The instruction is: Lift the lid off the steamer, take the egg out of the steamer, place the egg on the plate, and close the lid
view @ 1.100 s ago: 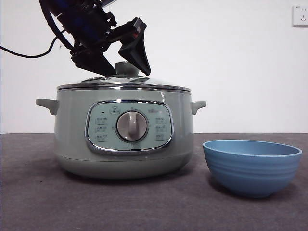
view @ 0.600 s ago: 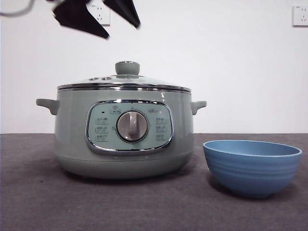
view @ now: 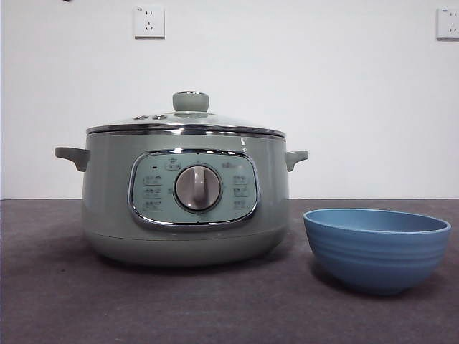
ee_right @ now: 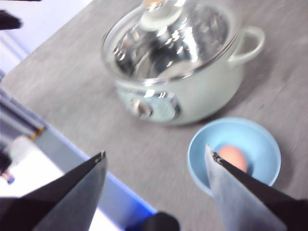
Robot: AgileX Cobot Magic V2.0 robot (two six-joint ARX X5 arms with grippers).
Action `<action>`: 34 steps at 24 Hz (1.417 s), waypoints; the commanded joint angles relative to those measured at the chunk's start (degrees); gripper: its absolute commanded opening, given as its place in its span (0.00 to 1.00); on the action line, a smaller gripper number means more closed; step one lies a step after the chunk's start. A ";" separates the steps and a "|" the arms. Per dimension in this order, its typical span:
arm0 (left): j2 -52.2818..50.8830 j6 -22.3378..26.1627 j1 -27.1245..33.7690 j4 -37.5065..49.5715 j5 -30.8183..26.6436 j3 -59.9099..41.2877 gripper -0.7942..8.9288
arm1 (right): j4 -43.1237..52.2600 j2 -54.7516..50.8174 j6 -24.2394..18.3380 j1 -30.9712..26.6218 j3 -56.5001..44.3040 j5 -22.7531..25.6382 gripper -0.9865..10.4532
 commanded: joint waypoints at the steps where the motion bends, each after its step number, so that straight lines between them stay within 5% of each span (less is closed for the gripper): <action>1: -1.66 -0.39 0.04 -4.83 1.20 -0.28 0.56 | -2.21 -0.11 0.17 0.11 -0.33 -0.15 0.39; 4: -2.25 -0.35 0.04 -9.60 1.18 -0.28 0.49 | -5.14 -0.11 0.17 0.11 -0.33 -0.15 0.39; 6: -2.23 -0.35 0.04 -10.86 1.16 -0.28 0.33 | -5.88 -0.11 0.17 0.11 -0.33 -0.15 0.38; 9: -2.23 -0.35 0.04 -11.15 1.18 -0.28 0.07 | -6.64 -0.11 0.17 0.11 -0.33 -0.15 0.20; 11: -2.23 -0.35 0.04 -11.17 1.18 -0.28 0.07 | -6.86 -0.11 0.17 0.11 -0.33 -0.17 0.07; 34: -2.23 -0.31 0.04 -10.86 0.81 -0.28 0.08 | -6.84 -0.11 0.17 0.11 -0.33 0.13 0.09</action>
